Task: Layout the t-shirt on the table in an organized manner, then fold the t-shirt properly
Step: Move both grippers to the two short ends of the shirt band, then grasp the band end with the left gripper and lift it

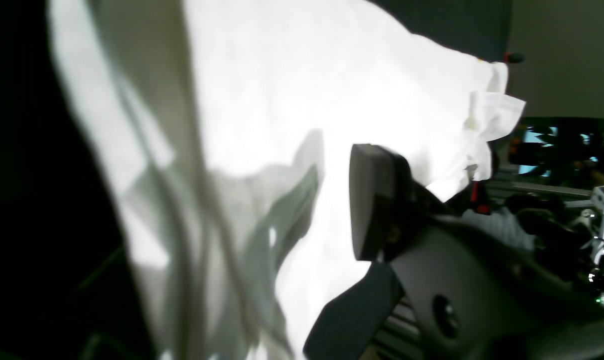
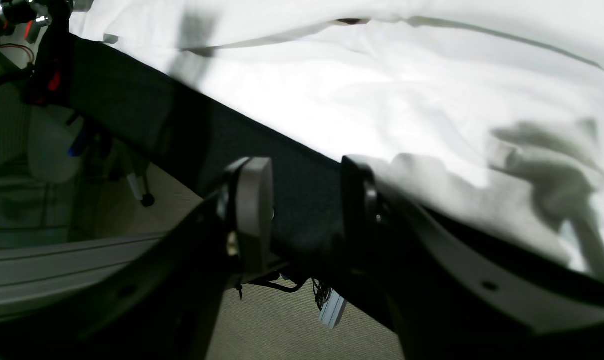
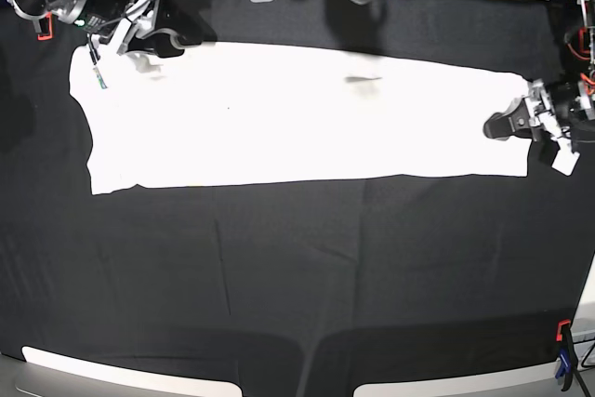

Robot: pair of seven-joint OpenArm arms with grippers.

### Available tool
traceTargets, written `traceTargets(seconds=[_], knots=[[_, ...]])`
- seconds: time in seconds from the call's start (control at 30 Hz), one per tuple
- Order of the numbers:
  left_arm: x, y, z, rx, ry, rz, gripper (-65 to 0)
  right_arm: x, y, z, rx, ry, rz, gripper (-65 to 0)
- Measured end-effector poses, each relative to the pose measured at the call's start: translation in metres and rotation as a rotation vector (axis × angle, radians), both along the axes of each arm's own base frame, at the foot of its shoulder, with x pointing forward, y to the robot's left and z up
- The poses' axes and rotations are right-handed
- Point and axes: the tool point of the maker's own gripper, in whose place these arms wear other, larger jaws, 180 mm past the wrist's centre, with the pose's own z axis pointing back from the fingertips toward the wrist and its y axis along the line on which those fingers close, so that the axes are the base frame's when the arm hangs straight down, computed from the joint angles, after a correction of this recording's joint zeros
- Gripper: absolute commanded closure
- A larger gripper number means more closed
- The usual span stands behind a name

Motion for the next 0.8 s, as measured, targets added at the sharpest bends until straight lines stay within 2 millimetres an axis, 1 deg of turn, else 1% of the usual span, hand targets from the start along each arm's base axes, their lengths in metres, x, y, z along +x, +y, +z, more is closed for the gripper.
traceTargets(seconds=[0.03, 0.07, 0.13, 0.17, 0.37, 0.43, 0.5, 0.6, 0.67, 0.7, 0.8], knots=[[-0.001, 0.002, 0.0, 0.009, 0.003, -0.002, -22.2, 0.0, 0.0, 0.0, 0.0, 0.0, 0.001, -22.2], [-0.002, 0.004, -0.001, 0.014, 0.006, -0.003, -17.4, 0.0, 0.0, 0.0, 0.0, 0.0, 0.001, -22.2], [-0.003, 0.006, -0.002, 0.028, 0.014, -0.004, -4.8, 0.0, 0.0, 0.0, 0.0, 0.0, 0.0, -22.2], [-0.003, 0.007, -0.003, 0.029, 0.012, -0.002, 0.0, 0.0, 0.0, 0.0, 0.0, 0.0, 0.0, -22.2], [0.007, 0.011, 0.0, 0.036, -0.024, 0.041, 0.0, 0.0, 0.0, 0.0, 0.0, 0.0, 0.0, -22.2], [0.01, 0.018, -0.003, 0.099, -0.016, 0.014, 0.0, 0.0, 0.0, 0.0, -0.001, 0.0, 0.001, -22.2], [0.02, 0.03, -0.001, 0.185, -0.023, -0.019, 0.0, 0.0, 0.0, 0.0, 0.0, -0.001, 0.001, -22.2], [0.038, 0.056, 0.013, 0.29, -0.059, -0.02, 0.0, 0.0, 0.0, 0.0, -0.002, 0.0, 0.001, -22.2], [0.047, 0.072, 0.023, 0.327, -0.049, 0.013, 0.0, 0.0, 0.0, 0.0, 0.0, 0.0, 0.0, -22.2], [0.051, 0.077, 0.028, 0.338, -0.051, 0.027, 0.0, 0.0, 0.0, 0.0, 0.0, 0.0, 0.0, -22.2], [0.058, 0.079, 0.039, 0.357, -0.068, 0.003, 0.0, 0.0, 0.0, 0.0, 0.0, 0.0, 0.0, -22.2]])
